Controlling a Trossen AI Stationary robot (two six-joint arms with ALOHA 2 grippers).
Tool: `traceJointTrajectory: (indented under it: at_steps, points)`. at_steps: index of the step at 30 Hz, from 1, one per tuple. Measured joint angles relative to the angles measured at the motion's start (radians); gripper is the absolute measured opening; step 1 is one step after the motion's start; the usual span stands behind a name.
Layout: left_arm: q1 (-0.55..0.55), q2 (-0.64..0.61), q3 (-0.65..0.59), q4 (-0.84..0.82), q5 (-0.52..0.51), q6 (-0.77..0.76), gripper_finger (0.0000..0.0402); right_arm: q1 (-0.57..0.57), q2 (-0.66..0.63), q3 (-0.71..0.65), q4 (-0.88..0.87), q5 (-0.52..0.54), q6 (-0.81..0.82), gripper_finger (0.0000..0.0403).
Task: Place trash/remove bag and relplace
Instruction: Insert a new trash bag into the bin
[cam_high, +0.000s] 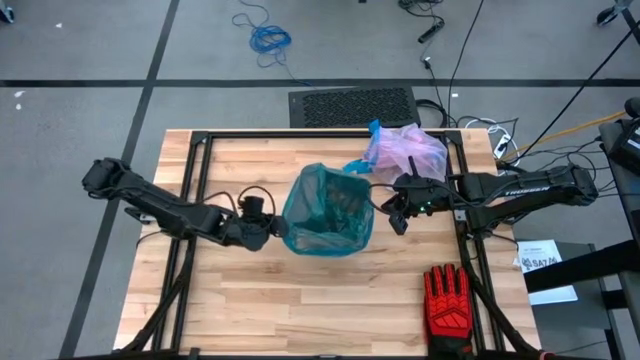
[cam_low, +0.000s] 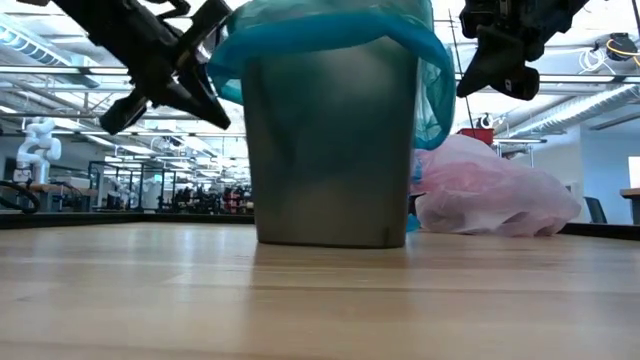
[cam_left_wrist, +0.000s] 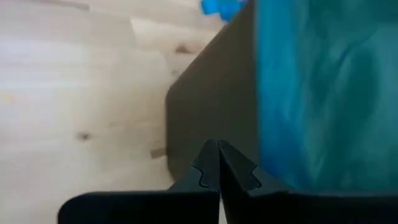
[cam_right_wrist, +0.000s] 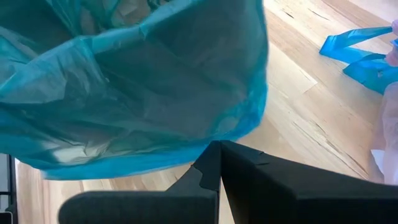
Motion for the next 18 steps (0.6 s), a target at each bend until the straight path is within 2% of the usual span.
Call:
traceJointTrajectory:
  at_steps: [3,10,14,18]
  points:
    - [0.001,-0.009,0.008,0.006,0.007,0.005,0.0,0.0,0.0,0.0,0.0,0.0,0.0,0.0]
    - [0.029,-0.201,0.036,-0.02,-0.089,0.136,0.0,0.0,0.0,0.0,0.0,0.0,0.015,0.0]
    - [0.064,-0.271,0.036,-0.054,-0.091,0.154,0.0,0.0,0.0,0.0,0.001,0.0,0.015,0.0]
    - [0.105,-0.291,0.036,-0.005,-0.054,0.215,0.0,0.0,0.0,0.0,0.002,0.001,0.016,0.0]
